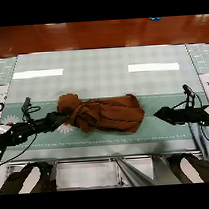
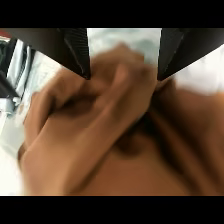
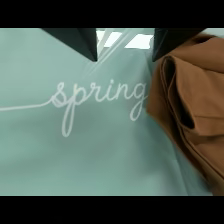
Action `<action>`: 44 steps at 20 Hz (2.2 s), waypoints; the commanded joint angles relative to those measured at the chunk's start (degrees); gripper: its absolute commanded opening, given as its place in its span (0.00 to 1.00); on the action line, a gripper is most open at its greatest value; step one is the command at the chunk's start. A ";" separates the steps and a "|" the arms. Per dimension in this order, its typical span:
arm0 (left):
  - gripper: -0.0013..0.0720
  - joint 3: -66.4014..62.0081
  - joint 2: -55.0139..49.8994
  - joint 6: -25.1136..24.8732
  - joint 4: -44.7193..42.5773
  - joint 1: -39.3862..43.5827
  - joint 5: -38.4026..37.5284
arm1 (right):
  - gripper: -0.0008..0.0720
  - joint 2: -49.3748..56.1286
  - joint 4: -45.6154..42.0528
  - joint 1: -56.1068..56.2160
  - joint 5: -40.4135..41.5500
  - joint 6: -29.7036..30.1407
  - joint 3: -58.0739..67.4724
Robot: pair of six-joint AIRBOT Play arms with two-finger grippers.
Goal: Fold the shirts.
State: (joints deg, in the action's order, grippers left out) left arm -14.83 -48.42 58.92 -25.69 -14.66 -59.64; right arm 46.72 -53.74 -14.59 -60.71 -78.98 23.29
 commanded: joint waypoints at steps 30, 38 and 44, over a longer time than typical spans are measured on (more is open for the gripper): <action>0.04 -53.51 -9.57 5.33 3.85 0.66 -6.43 | 0.04 18.47 -8.59 23.32 -6.10 -10.01 63.52; 0.04 -91.86 -5.22 16.48 -9.18 0.72 -7.02 | 0.04 12.74 -17.27 19.69 -23.56 -9.25 93.37; 0.04 -95.78 5.38 16.90 -19.82 0.74 -6.75 | 0.04 1.40 -27.67 19.69 -35.52 -10.29 92.02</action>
State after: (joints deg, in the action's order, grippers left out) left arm -108.33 -47.31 74.67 -37.82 -13.85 -66.41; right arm 52.88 -74.70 5.21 -89.41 -88.12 115.33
